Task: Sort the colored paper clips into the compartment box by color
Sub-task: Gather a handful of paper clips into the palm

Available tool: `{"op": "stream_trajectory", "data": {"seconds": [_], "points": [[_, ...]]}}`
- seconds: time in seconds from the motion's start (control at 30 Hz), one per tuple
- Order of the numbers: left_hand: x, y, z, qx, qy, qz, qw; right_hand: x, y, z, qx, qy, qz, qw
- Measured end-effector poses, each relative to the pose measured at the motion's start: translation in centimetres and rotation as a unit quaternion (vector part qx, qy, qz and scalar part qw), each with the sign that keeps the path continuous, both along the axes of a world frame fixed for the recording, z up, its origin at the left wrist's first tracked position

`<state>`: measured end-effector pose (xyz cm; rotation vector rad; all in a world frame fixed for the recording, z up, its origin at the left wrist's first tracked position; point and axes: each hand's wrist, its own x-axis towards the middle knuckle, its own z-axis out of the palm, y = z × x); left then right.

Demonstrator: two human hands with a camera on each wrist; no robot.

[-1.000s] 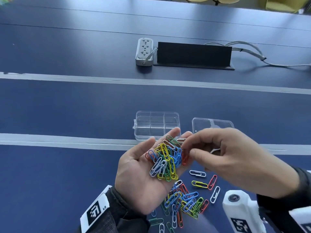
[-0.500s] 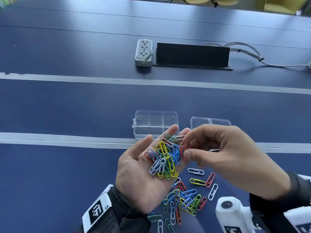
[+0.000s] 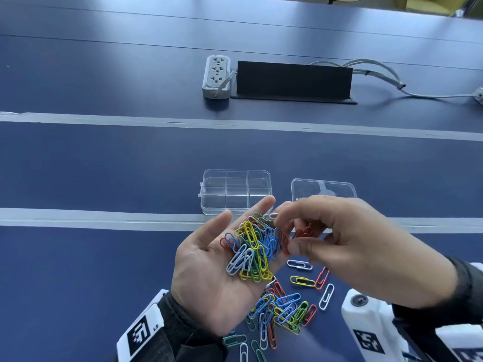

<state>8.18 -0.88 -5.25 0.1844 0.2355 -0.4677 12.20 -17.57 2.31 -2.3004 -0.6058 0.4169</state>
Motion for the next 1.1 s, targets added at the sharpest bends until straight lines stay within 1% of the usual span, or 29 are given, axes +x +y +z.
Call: {"op": "stream_trajectory", "data": {"seconds": [0.2,0.37,0.47,0.57,0.67,0.77,0.83,0.93,1.03,1.1], "points": [[-0.1,-0.1,0.1,0.020,-0.002,-0.016,1.000,0.0,-0.5,0.2,0.042,0.051,-0.010,0.998],[-0.2,0.0,0.2,-0.001,0.004,-0.021,1.000,0.6,-0.6,1.4,0.032,0.112,0.009,0.993],[-0.1,-0.1,0.6,-0.018,0.013,-0.001,1.000,1.8,-0.4,2.9,0.036,0.077,0.002,0.996],[-0.1,-0.3,0.8,-0.007,0.013,0.000,1.000,4.0,1.0,3.6,0.021,0.031,-0.011,0.999],[-0.1,-0.3,0.9,-0.001,0.024,-0.012,1.000,6.1,3.0,2.8,-0.053,-0.009,0.003,0.999],[-0.1,-0.4,0.9,-0.002,0.027,-0.012,1.000,7.5,4.7,1.3,-0.156,-0.049,0.014,0.986],[-0.1,-0.4,1.0,-0.005,0.029,-0.010,1.000,8.0,5.4,0.2,-0.198,-0.052,0.018,0.979],[-0.1,-0.4,1.1,-0.005,0.032,-0.009,0.999,8.1,5.9,-0.7,-0.224,-0.047,0.022,0.973],[-0.1,-0.3,1.2,-0.009,0.034,-0.010,0.999,7.8,5.7,-0.5,-0.231,-0.049,0.028,0.971],[-0.1,-0.3,1.2,-0.013,0.035,-0.011,0.999,7.8,5.4,-0.1,-0.218,-0.042,0.027,0.975]]}}
